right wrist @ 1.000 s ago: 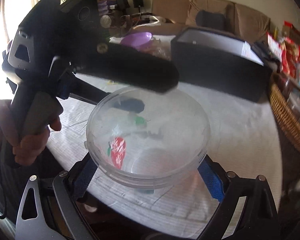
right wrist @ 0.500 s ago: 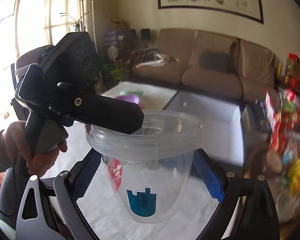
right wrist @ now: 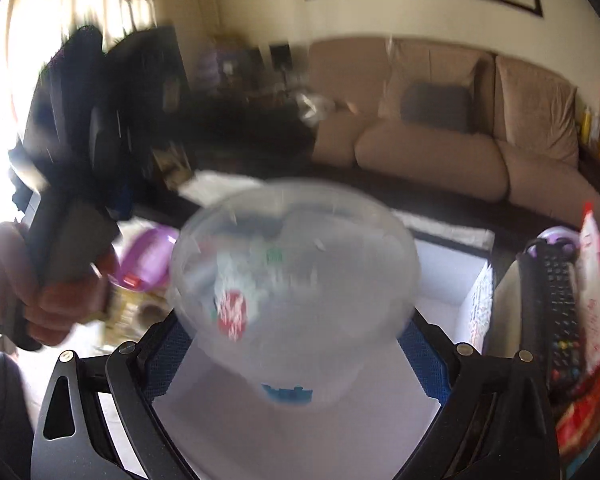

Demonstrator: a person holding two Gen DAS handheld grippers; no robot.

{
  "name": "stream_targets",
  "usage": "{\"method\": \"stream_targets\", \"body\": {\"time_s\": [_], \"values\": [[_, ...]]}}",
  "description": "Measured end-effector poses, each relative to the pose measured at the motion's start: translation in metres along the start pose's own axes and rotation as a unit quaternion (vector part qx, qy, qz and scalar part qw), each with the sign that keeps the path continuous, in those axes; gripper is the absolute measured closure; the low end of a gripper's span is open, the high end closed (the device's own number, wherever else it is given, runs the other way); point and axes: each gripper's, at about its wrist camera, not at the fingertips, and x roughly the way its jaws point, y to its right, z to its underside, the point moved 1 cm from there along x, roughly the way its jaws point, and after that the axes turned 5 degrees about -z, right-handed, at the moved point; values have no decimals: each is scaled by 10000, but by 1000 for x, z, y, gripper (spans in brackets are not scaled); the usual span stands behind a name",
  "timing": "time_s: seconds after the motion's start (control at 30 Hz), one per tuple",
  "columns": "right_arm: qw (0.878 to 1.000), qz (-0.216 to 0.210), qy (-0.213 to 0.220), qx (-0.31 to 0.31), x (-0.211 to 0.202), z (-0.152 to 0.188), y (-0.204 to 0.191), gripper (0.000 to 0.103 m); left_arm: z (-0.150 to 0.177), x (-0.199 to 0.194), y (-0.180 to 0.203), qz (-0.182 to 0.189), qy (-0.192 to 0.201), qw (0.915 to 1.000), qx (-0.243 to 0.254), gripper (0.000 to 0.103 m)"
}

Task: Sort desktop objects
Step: 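Carry the clear tub with the right gripper into the black box, then release the clear tub inside the black box and withdraw the right gripper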

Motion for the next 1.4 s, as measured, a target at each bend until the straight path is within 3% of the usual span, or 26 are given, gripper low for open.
{"method": "stream_targets", "body": {"time_s": [0.13,0.23,0.3,0.43,0.57,0.67,0.7,0.8,0.87,0.93,1.03,1.27,1.4], "values": [[9967,225,-646,429,49,6,29,6,-8,47,-38,-328,-266,9983,-413,0],[9867,747,-1400,358,76,11,44,6,-5,59,-60,-398,-283,9963,-705,0],[9797,991,-1736,161,78,17,46,6,1,63,-67,-466,-331,9956,-744,0],[9758,1055,-1909,156,48,31,32,6,16,64,-65,-651,-420,9947,-677,0],[9789,1177,-1668,-17,-10,56,-2,6,39,57,-56,-656,-465,9943,-705,0],[9767,1594,-1438,79,-56,77,-19,6,60,54,-38,-673,-580,9943,-586,0],[9767,1729,-1237,293,-75,85,-22,6,66,58,-31,-665,-680,9939,-554,0],[9817,1337,-473,1270,-123,105,-29,5,77,74,-17,-804,-970,9906,-529,0],[9771,1316,-67,1671,-141,116,-33,5,81,84,-8,-831,-1090,9890,-561,0],[9742,1342,75,1816,-148,123,-41,5,85,95,-3,-807,-1221,9867,-710,0],[9765,1033,100,1890,-135,120,-37,5,86,115,-3,-588,-1315,9837,-1080,0],[9740,1049,-40,2008,-129,134,-25,5,64,161,-13,-615,-1144,9823,-1350,0],[9741,1044,-45,2003,-121,138,-6,5,42,182,-21,-420,-932,9805,-1681,0]]}}
